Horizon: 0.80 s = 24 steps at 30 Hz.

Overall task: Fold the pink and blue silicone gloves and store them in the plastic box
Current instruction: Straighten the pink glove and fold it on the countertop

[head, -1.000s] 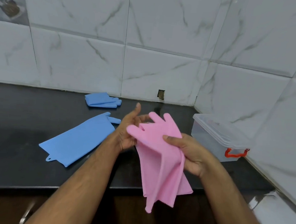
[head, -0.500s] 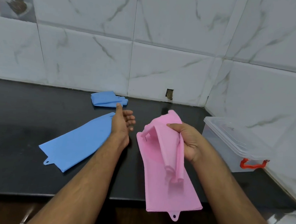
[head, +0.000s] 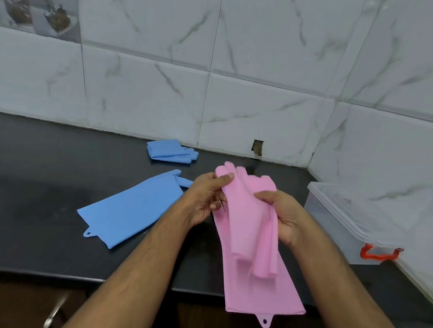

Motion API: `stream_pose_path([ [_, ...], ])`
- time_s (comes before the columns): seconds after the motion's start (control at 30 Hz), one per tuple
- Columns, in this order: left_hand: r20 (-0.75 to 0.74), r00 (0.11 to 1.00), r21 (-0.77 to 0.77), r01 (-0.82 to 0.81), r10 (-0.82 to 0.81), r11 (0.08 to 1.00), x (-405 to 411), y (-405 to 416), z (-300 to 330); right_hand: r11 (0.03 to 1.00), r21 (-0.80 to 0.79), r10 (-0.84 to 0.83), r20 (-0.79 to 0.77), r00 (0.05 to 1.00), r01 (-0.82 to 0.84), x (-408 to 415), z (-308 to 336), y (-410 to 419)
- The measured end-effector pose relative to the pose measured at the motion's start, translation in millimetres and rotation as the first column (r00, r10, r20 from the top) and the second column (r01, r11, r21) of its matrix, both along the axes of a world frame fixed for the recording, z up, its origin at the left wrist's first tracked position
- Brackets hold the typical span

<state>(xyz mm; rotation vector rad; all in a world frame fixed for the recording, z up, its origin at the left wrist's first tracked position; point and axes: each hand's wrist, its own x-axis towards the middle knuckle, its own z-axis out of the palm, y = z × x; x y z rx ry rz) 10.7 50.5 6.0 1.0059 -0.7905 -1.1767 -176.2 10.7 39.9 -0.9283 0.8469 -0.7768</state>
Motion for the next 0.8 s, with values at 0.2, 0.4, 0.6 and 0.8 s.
stream_pose_path([
  [0.2,0.349,0.934,0.181,0.009,-0.073,0.983,-4.3,1.1,-9.5,0.970,-0.230,0.042,-0.181,0.983,-0.084,-17.5,-30.4,7.8],
  [0.4,0.402,0.902,0.256,0.053,-0.156,0.965,-5.7,3.8,-6.4,0.942,-0.297,0.104,-0.197,0.975,-0.160,-25.5,-45.7,4.8],
  [0.6,0.396,0.900,0.315,0.054,-0.183,0.948,-3.2,4.2,-6.8,0.918,-0.342,0.138,-0.205,0.969,-0.203,-27.8,-51.0,2.8],
  [0.8,0.507,0.849,0.265,0.010,-0.148,0.964,0.9,5.5,-5.9,0.906,-0.370,0.134,-0.216,0.967,-0.208,-26.1,-54.9,1.2],
])
